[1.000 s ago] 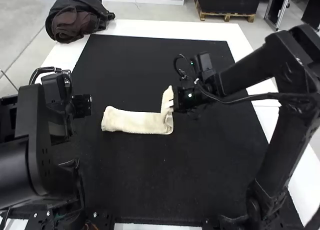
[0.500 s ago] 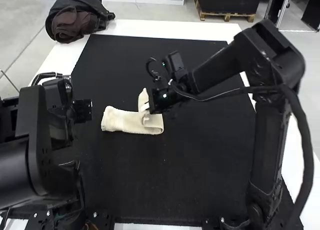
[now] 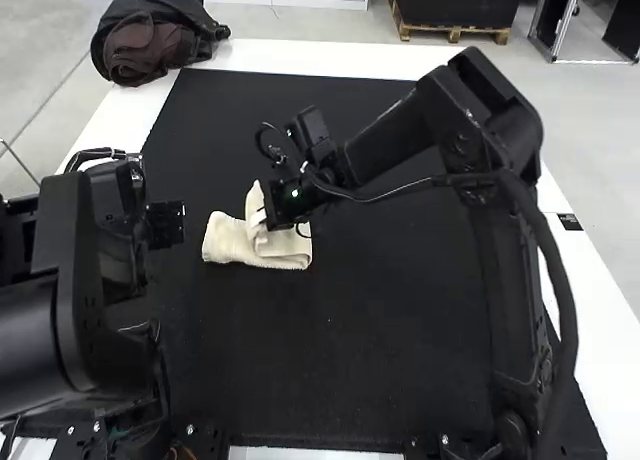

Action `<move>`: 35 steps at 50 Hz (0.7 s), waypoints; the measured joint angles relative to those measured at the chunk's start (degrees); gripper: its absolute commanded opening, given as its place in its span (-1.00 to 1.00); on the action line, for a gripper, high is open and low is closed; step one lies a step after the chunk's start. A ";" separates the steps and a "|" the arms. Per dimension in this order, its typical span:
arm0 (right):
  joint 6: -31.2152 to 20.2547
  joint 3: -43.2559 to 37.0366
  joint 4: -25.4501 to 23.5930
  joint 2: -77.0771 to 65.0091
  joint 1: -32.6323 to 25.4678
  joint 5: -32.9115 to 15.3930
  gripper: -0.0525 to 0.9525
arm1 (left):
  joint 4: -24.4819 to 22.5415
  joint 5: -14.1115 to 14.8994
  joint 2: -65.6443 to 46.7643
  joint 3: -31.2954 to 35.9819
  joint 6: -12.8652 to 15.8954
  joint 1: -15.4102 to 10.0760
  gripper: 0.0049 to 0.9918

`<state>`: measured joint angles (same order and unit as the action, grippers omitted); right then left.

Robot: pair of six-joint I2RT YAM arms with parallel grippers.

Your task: Fold the towel.

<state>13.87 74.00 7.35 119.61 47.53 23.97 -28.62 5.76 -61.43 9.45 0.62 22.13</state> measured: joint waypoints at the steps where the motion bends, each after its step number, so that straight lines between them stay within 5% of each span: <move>1: 0.02 0.37 -0.04 0.37 0.15 0.00 -0.95 | 0.00 -0.02 0.00 -0.02 0.00 0.00 0.95; 14: 0.28 5.31 -1.16 4.15 1.49 -0.02 -0.91 | -0.04 0.00 0.00 0.00 0.00 0.00 0.95; 19: 0.83 6.78 -1.53 5.11 1.49 0.02 -0.11 | -0.20 -0.02 0.00 0.00 0.00 0.00 0.95; 25: 1.51 7.10 -1.51 5.31 1.49 0.13 0.52 | -0.33 -0.02 0.00 0.00 0.00 0.00 0.95; 30: 1.86 7.50 -2.38 5.31 1.49 0.94 0.77 | -0.35 -0.02 0.00 0.00 0.00 0.00 0.95; 35: 2.03 8.11 -2.56 5.31 1.49 1.81 0.81 | -0.35 -0.04 0.00 0.00 0.00 0.00 0.95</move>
<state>15.90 82.11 4.80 124.92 49.01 25.78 -28.97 5.72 -61.43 9.45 0.62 22.13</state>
